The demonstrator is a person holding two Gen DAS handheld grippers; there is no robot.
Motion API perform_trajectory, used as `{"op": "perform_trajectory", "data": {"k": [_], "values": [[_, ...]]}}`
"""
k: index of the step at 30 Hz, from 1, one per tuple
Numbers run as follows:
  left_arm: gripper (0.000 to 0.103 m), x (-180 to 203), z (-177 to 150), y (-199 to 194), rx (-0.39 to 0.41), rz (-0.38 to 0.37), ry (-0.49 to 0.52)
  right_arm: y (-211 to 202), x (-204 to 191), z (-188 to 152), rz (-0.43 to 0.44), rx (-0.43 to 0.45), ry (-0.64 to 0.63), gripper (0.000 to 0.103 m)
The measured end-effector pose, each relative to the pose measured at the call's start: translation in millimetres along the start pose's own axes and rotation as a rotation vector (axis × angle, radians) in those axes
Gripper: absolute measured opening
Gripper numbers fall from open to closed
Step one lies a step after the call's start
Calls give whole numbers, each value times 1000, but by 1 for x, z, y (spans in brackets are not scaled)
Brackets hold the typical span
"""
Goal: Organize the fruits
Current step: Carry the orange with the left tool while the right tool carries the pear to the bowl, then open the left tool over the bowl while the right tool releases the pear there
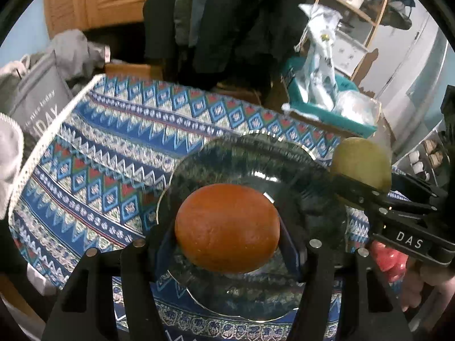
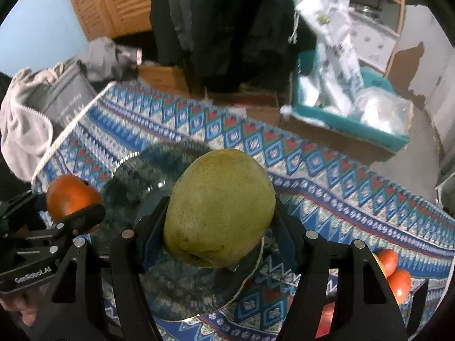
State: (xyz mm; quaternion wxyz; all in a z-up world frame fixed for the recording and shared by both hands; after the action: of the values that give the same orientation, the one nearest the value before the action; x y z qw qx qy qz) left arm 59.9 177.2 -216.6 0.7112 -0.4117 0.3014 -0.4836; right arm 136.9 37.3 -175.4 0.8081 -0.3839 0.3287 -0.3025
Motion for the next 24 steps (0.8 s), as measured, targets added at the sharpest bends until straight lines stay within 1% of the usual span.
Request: {"op": "perform_trajectory", "data": {"k": [2,9,12,18,24], "values": [[65,1,-4,8,-19,15,12,9,1,-3,15,-27,-1,68],[65,3,-14,26,-63,39,33,34,5,-16,14,-116,-26,68],[65,3,-17,35,-94,31,30,42,6,-21,11,-147,-34,68],[66,6,-24,45,-127,42,45,50,8,-28,13,-181,-39,68],[66,3,-32,60,-194,53,45,53,10,-32,19,-198,-32,68]]}}
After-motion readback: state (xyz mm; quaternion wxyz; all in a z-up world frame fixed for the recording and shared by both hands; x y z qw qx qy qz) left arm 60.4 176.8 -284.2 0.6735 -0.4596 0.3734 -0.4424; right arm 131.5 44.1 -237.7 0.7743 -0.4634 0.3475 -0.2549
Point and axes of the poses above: each gripper's, at about its wrist camera, not at the fingertips, and y roughly the way its jaws point, x to its right, z to its top, the point moved 2 cm from there along y, roughly the way its jaws point, and after that the axes turned 12 degrees about z, right-handed, at the moved point
